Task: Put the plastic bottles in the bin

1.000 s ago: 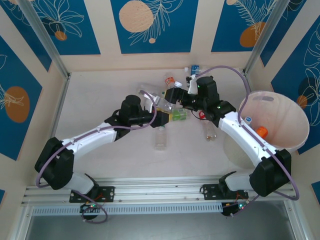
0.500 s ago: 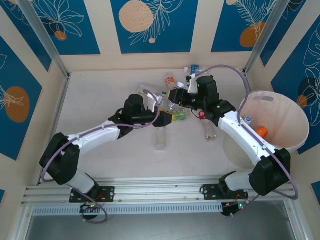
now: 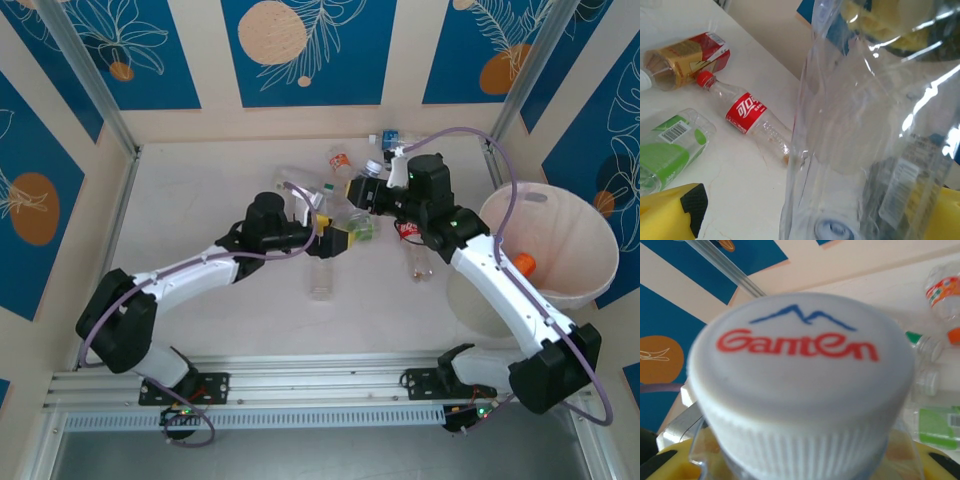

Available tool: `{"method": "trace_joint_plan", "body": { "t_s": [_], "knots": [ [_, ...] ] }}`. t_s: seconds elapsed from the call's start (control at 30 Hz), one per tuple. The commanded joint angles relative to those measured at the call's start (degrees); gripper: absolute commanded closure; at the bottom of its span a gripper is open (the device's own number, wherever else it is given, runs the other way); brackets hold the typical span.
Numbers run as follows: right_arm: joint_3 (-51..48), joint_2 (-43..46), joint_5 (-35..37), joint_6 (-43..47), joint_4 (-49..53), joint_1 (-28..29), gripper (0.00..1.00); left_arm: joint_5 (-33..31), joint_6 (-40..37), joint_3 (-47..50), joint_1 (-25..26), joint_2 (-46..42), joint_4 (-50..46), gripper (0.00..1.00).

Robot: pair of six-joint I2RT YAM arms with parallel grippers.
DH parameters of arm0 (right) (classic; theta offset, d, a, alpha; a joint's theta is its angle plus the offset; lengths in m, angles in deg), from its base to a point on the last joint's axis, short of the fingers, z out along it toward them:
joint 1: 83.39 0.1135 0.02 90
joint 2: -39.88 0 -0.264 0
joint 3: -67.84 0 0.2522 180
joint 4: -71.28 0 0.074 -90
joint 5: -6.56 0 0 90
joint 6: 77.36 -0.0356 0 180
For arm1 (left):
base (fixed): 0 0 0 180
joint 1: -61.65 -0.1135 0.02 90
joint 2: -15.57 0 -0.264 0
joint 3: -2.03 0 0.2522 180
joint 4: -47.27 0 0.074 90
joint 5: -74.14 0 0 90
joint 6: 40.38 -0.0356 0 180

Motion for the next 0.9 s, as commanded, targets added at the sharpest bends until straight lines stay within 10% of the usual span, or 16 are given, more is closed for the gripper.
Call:
{"method": "trace_joint_plan", "body": {
  "t_s": [0.0, 0.23, 0.87],
  "knots": [
    [2.45, 5.35, 5.64, 5.9, 4.45, -0.64, 0.76, -10.76, -0.57, 2.89, -0.23, -3.16, 1.57, 0.0],
    [5.17, 12.12, 14.55, 12.46, 10.69, -1.54, 0.78, -26.31, 1.03, 6.42, -0.31, -5.58, -0.6, 0.0],
    [13.42, 22.29, 34.15, 27.74, 15.32, -5.04, 0.8, -28.03, 3.25, 5.47, -0.71, -1.9, -2.47, 0.0]
  ]
}}
